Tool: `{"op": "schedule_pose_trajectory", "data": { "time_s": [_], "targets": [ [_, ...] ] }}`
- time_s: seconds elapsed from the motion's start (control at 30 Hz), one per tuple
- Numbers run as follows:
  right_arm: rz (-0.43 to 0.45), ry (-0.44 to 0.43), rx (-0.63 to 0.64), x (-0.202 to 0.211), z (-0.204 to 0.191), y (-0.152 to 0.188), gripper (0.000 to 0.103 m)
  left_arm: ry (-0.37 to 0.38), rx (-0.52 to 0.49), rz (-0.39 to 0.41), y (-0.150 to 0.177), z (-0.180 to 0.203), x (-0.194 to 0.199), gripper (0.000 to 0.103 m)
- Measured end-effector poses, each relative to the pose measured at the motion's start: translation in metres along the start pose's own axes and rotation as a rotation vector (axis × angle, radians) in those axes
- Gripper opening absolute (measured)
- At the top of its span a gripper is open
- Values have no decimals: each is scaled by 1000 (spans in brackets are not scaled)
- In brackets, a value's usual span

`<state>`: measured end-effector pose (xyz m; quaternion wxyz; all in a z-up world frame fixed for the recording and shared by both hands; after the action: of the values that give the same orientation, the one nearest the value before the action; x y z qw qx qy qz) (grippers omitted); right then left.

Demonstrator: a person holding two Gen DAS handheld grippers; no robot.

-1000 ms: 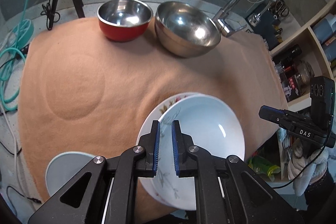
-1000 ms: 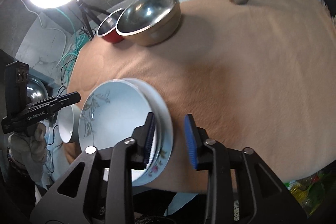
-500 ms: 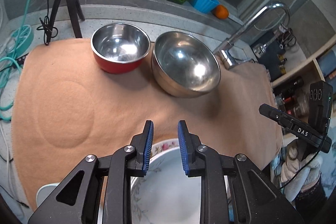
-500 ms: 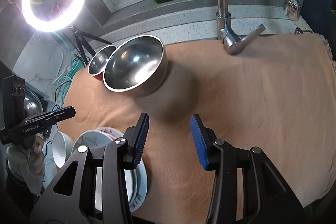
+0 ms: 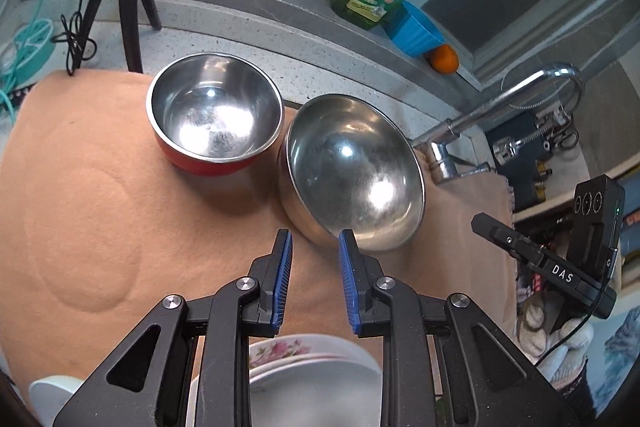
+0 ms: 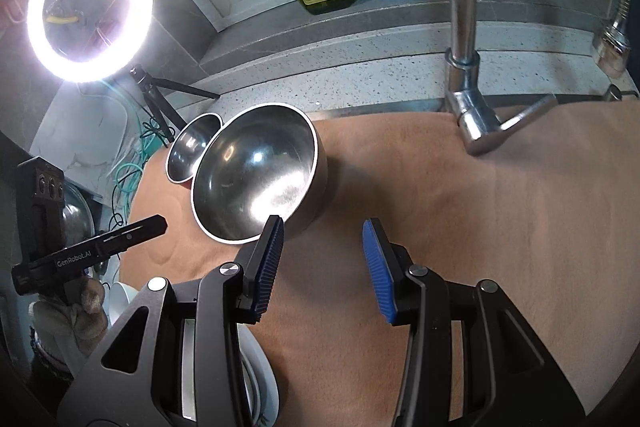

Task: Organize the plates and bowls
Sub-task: 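Grasp the rim of the large steel bowl with both grippers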

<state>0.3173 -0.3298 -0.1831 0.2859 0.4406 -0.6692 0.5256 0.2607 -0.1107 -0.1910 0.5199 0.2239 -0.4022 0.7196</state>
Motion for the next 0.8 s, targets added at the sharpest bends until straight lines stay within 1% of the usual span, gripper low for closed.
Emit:
{"op": "schedule_pose_trajectory", "data": {
  "time_s": [0.17,0.3,0.43,0.63,0.8],
  "targets": [
    [-21,-20,11,-16,-4,-18,43,14,57,0,-11,-3,-11,22],
    [-54,-39,5,-32,-3,-25,43,-6,68,0,-17,-4,-18,22],
    [-86,-50,1,-46,0,-29,35,-13,91,-6,-19,-8,-24,22],
    [-121,-72,-7,-63,0,-32,30,-32,99,-15,-22,-11,-32,22],
    [-143,-89,-7,-72,-5,-32,22,-41,105,-24,-22,-15,-36,19]
  ]
}}
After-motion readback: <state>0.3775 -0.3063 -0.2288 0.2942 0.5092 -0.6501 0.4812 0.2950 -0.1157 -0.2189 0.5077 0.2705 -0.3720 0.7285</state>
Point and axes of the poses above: each gripper's, at about its wrist camera, not at the fingertips, and x roughly against the way its jaws point, z to its right, y to its underside, the point moved 9 cm from there along -x, roughly the way its jaws point, and after that the axes turned 6 degrees about y, right-handed, at the moved point
